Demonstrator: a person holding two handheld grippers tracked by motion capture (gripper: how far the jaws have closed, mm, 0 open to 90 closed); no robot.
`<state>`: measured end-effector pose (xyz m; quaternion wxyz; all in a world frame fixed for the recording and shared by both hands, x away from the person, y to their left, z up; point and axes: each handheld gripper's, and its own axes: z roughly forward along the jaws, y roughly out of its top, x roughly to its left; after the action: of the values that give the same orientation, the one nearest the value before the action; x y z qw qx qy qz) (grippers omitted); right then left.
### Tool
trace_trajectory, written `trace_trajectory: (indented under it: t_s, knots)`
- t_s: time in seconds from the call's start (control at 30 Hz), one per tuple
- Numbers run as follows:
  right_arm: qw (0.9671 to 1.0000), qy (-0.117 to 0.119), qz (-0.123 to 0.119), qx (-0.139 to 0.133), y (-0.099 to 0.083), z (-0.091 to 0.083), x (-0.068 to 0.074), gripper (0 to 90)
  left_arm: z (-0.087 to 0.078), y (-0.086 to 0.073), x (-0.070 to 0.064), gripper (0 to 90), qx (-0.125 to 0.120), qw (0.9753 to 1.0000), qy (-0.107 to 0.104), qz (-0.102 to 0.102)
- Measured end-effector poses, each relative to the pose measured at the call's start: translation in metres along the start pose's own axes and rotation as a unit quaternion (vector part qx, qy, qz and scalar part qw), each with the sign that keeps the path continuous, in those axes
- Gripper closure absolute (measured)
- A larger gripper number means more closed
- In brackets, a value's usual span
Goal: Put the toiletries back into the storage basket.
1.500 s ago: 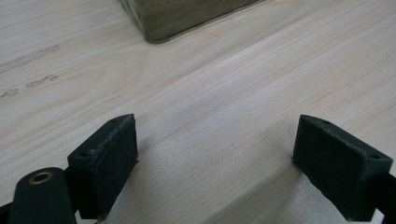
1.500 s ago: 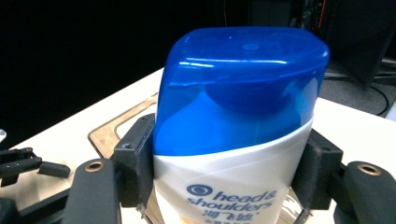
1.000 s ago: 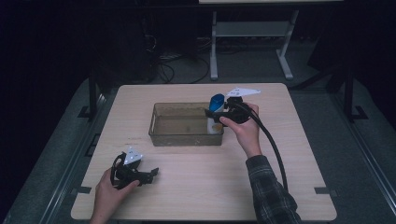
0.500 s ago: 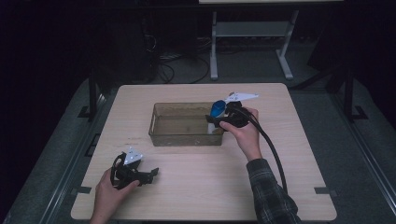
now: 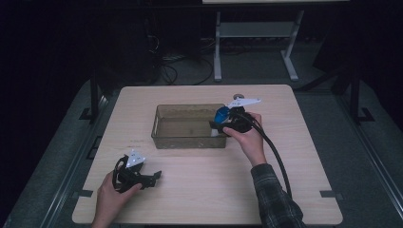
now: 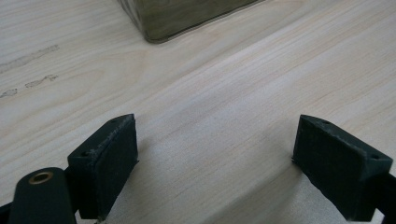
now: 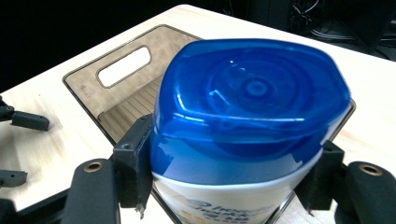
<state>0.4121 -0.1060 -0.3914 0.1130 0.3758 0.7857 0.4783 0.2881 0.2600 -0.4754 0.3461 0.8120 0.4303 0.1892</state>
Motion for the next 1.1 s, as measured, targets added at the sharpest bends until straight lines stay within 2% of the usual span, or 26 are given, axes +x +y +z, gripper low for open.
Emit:
trace_trajectory:
  t_s: [0.1, 0.3, 0.6, 0.9, 1.1]
  knots:
    - [1.0000, 0.007, 0.001, -0.005, 0.000, 0.000, 0.000, 31.3, 0.000, 0.000, 0.000, 12.6, 0.000, 1.0000, 0.000, 0.000]
    - [0.9999, 0.002, -0.004, -0.015, 0.004, -0.001, 0.004, 26.1, 0.000, 0.000, 0.000, 12.6, 0.000, 1.0000, 0.000, 0.000]
    - [0.9995, 0.000, -0.009, -0.030, 0.011, -0.017, 0.009, 24.3, 0.000, 0.000, 0.000, 12.6, 0.000, 1.0000, 0.000, 0.001]
    - [0.9997, 0.003, -0.008, -0.021, 0.003, -0.035, 0.008, 22.0, 0.000, 0.000, 0.000, 12.6, 0.001, 1.0000, -0.001, 0.000]
    - [0.9997, -0.006, -0.004, -0.025, -0.005, -0.047, 0.004, 22.5, 0.000, 0.000, 0.000, 12.6, -0.001, 1.0000, 0.000, -0.001]
